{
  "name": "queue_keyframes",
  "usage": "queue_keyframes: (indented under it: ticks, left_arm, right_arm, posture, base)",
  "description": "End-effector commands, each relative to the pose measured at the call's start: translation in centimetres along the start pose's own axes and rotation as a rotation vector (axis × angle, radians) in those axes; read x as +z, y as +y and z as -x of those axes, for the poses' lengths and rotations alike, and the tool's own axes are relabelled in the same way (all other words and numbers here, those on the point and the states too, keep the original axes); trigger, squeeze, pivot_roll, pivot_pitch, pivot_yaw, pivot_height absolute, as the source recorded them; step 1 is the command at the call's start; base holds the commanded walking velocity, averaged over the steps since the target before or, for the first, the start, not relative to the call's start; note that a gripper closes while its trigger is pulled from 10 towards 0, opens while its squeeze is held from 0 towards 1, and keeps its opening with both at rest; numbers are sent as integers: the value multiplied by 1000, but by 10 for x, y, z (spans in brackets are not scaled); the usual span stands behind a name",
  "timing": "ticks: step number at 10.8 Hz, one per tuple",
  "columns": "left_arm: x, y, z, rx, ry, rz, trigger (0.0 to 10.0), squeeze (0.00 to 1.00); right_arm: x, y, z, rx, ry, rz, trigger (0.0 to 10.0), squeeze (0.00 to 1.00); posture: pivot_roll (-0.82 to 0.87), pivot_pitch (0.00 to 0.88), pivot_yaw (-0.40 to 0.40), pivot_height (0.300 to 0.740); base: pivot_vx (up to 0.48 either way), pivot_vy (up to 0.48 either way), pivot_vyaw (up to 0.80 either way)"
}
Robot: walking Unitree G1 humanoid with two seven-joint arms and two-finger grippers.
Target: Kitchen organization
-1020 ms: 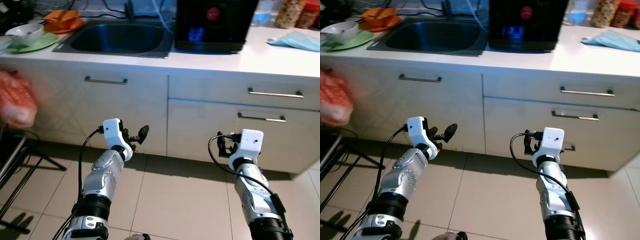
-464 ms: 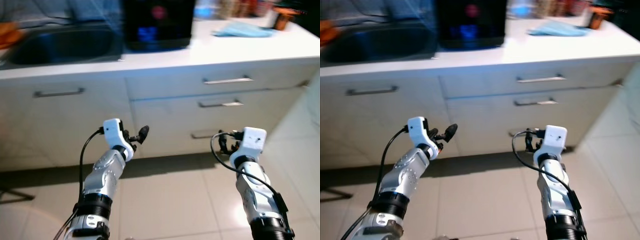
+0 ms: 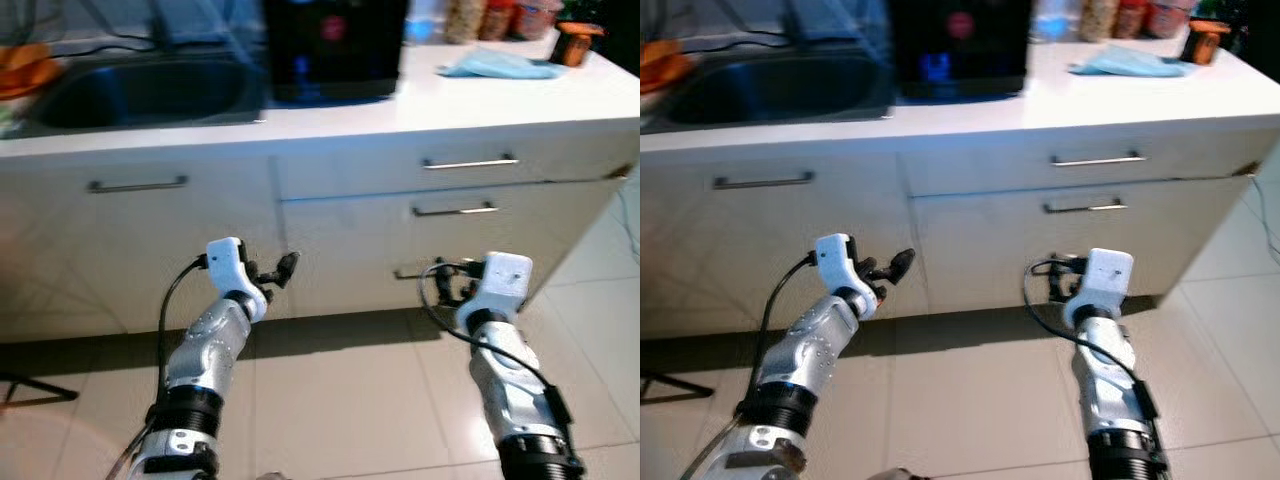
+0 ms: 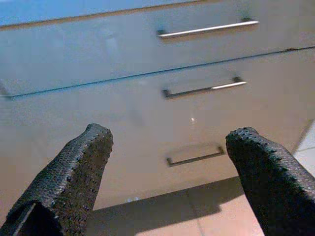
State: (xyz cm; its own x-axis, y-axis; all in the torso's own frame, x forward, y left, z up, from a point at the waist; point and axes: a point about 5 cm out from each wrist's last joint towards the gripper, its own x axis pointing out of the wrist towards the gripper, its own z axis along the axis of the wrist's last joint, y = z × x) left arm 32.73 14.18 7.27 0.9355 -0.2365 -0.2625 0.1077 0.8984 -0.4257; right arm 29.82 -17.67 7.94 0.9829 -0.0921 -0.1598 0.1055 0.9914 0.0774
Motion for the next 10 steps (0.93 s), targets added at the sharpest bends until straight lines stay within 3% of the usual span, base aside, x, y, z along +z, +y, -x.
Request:
queue_keyframes:
  ticks: [1,9,10]
  left_arm:
    - [1,-4,-2,-6,7,14,10000,0]
    - [1,-3,-4,5,14,11,10000,0]
    - [5,-4,-4,2,-9,0,10000,0]
  right_arm:
    - [2,-5,1,-22,-4,3,10000,0]
    - [5,-1,-2,-16,-9,14,10000,0]
    - [8,0,-2,-10,-25,27,10000,0]
  posture:
    - [-76,0,85,740]
    - [-78,0,98,740]
    - [-79,0,101,740]
  base:
    - [0,401,0]
    - [0,448,0]
    - [0,0,0]
